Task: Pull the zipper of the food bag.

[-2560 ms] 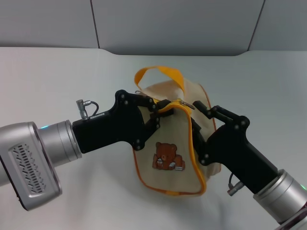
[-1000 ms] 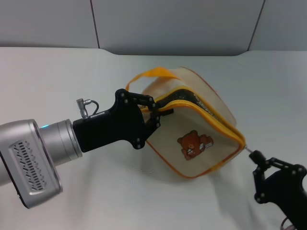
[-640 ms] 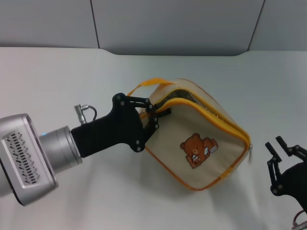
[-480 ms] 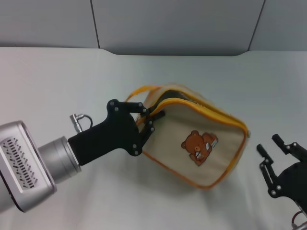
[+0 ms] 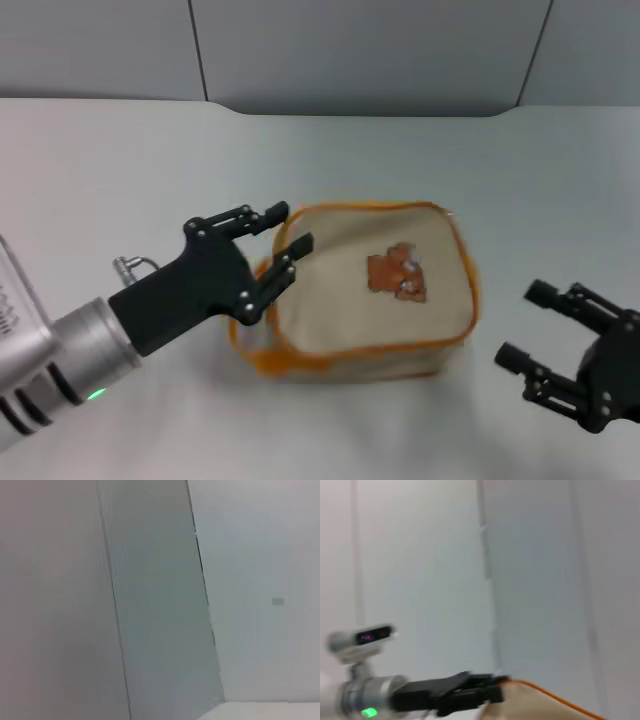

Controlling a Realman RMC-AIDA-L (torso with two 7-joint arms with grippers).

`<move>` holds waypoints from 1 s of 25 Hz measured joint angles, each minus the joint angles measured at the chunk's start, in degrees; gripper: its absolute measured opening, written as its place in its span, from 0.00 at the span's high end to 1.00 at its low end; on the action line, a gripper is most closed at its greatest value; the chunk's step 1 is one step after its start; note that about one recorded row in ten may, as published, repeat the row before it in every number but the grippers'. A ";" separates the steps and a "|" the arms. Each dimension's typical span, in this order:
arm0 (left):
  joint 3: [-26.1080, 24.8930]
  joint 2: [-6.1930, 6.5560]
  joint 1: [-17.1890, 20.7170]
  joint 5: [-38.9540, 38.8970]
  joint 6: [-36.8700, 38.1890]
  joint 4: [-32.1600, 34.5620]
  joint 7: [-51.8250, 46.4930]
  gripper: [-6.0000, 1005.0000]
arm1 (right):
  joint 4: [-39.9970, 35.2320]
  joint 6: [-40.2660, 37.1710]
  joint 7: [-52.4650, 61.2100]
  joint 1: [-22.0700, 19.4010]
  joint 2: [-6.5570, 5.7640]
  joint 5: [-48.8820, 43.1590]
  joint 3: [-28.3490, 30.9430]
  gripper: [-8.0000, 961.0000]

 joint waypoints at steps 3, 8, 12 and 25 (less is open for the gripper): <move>1.88 0.03 2.26 0.13 1.79 4.18 -5.36 0.71 | -2.12 -0.80 4.01 3.03 -0.33 -4.37 0.00 0.32; 8.59 0.30 6.36 0.16 7.15 14.14 -14.74 0.55 | -2.55 -0.53 7.21 6.64 -0.80 -8.78 -0.99 0.25; 18.06 0.94 9.08 0.21 10.65 22.02 -21.13 0.35 | -2.65 -0.37 10.06 8.41 -1.29 -9.09 -4.28 0.22; 21.19 1.57 10.75 5.44 10.45 24.72 -25.06 0.20 | -3.35 0.36 12.82 9.94 -1.42 -9.16 -7.67 0.22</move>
